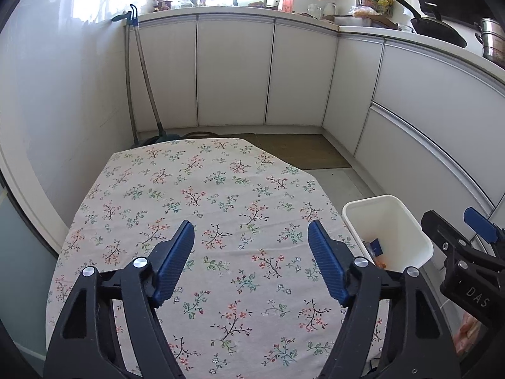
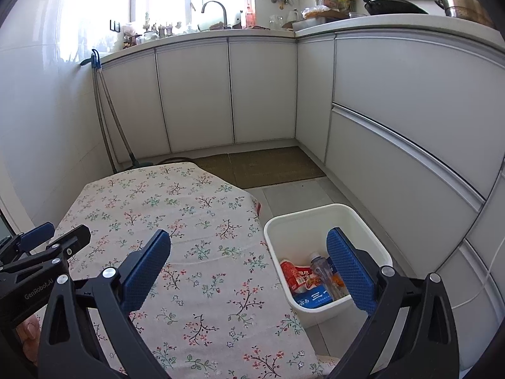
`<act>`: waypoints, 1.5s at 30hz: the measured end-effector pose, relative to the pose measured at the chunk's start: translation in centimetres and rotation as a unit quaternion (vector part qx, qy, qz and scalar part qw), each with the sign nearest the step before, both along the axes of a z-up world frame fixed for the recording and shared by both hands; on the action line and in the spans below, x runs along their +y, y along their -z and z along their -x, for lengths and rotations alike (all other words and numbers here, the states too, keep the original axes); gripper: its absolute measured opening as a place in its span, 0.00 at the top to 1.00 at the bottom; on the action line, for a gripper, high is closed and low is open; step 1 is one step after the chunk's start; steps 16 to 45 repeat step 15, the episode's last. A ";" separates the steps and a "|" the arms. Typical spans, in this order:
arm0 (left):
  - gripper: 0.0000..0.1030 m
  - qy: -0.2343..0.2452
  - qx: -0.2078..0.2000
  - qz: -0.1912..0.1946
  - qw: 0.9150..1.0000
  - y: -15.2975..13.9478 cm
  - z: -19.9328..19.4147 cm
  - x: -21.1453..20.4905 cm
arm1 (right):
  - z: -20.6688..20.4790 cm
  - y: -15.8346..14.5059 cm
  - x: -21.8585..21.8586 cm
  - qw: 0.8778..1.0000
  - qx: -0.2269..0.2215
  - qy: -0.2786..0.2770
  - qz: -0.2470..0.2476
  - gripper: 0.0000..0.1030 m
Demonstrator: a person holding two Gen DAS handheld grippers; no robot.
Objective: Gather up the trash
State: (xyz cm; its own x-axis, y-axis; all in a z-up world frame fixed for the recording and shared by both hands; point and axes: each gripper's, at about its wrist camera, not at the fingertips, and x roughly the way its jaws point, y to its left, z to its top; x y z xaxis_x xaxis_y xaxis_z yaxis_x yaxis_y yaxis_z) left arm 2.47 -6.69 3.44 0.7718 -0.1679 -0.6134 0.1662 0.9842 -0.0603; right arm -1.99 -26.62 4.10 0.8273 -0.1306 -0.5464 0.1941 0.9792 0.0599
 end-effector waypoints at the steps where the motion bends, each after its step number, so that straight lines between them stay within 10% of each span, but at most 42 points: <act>1: 0.31 0.002 0.000 0.000 1.000 0.0 0.0 -0.1 | 0.0 0.1 0.0 1.000 0.001 0.000 0.000 0.06; 12: 0.13 0.010 0.005 0.011 1.000 -0.2 0.1 -0.3 | -0.2 0.4 0.1 1.000 0.010 0.009 0.007 0.06; 45: 0.12 0.006 0.007 0.012 1.000 -0.2 0.1 -0.3 | -0.3 0.5 0.0 1.000 0.013 0.012 0.008 0.06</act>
